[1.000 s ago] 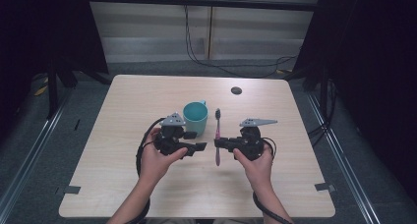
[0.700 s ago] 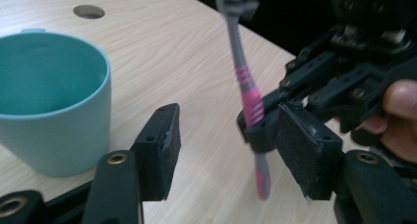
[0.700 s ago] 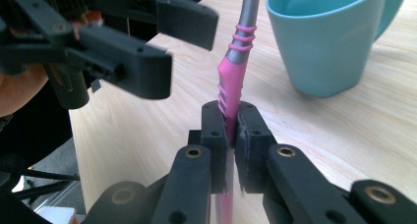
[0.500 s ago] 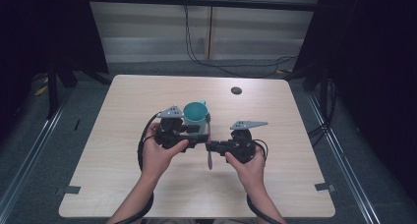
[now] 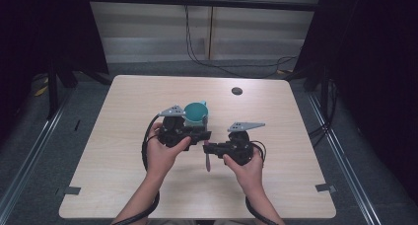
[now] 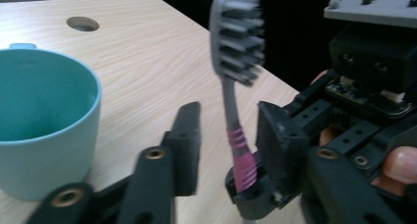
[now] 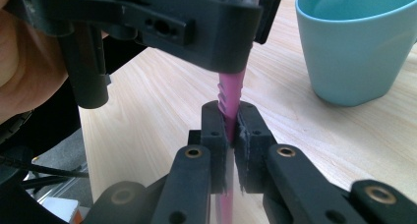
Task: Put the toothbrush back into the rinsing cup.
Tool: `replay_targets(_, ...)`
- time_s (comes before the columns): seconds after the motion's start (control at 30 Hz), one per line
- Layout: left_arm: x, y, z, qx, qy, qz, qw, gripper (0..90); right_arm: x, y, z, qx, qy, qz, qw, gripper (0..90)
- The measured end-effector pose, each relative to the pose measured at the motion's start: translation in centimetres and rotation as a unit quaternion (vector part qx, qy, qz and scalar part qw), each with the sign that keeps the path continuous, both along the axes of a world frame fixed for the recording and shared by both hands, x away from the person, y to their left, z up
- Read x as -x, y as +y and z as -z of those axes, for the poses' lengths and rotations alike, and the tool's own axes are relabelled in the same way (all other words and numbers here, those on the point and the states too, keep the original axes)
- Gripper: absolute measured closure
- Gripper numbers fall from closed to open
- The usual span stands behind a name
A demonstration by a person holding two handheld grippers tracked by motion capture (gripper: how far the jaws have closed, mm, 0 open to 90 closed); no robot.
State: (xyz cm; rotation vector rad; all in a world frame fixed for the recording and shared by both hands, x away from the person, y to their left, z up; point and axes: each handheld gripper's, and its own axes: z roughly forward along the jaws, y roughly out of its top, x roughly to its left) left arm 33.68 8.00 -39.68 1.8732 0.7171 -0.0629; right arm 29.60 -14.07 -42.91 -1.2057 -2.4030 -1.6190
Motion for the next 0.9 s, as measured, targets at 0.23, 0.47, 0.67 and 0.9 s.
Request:
replay_targets(0.23, 0.11, -0.20, -0.24, 0.003, 0.002, 0.001, 1.0000, 76.5, 0.05, 0.04, 0.07, -0.007, 0.001, -0.003, 1.0000, 83.9)
replay_targets(0.47, 0.18, -0.10, -0.19, 0.016, 0.009, 0.001, 0.9998, 82.3, 0.11, 0.18, 0.08, -0.009, -0.003, -0.006, 0.9999, 83.8)
replay_targets(0.67, 0.35, -0.16, -0.48, 0.014, 0.001, 0.004, 0.9999, 83.1, 0.13, 0.17, 0.07, -0.016, -0.005, -0.007, 0.9998, 83.4)
replay_targets(0.9, 0.44, -0.18, -0.98, 0.010, -0.007, 0.009, 0.9999, 84.1, 0.22, 0.04, 0.23, -0.007, -0.007, -0.001, 0.9999, 67.1)
